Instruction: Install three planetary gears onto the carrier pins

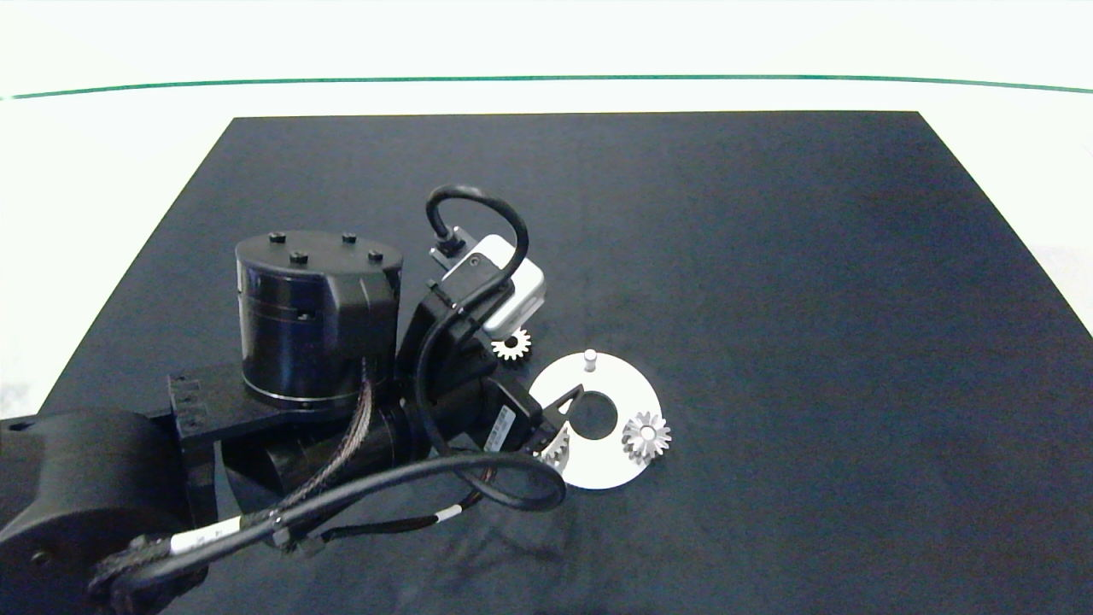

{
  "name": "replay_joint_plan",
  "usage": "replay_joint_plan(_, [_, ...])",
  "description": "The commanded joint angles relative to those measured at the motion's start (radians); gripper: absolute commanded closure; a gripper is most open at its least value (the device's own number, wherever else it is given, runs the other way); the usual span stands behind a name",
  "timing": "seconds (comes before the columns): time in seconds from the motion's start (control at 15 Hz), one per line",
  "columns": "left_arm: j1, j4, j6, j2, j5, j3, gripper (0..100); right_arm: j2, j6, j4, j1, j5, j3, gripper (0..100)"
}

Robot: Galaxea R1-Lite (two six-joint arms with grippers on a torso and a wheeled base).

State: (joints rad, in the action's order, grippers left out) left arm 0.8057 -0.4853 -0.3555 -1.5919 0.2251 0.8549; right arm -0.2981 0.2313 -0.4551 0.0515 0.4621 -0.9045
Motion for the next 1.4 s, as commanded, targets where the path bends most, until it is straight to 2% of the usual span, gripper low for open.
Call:
replay_joint_plan(0.07, [-0.053,-0.001,-0.010,-0.054,-0.030,0.070,0,0.000,0.002,-0.004,0.002,0.003,-0.007,0])
replay_joint_plan(0.47, [-0.115,-0.013,-0.011,-0.164,-0.086,0.122,0,0.000,0.008,-0.004,0.002,0.003,-0.013,0])
replay_joint_plan(0.53, [-0.129,-0.012,-0.022,-0.174,-0.092,0.133,0,0.000,0.008,-0.004,0.002,0.003,-0.014,0])
replay_joint_plan(0.73, [-0.177,-0.010,-0.029,-0.183,-0.135,0.141,0,0.002,0.008,-0.014,0.002,0.003,-0.016,0])
replay_joint_plan(1.4, [-0.204,-0.013,-0.040,-0.229,-0.158,0.131,0,0.000,0.008,-0.051,0.002,0.001,-0.067,0])
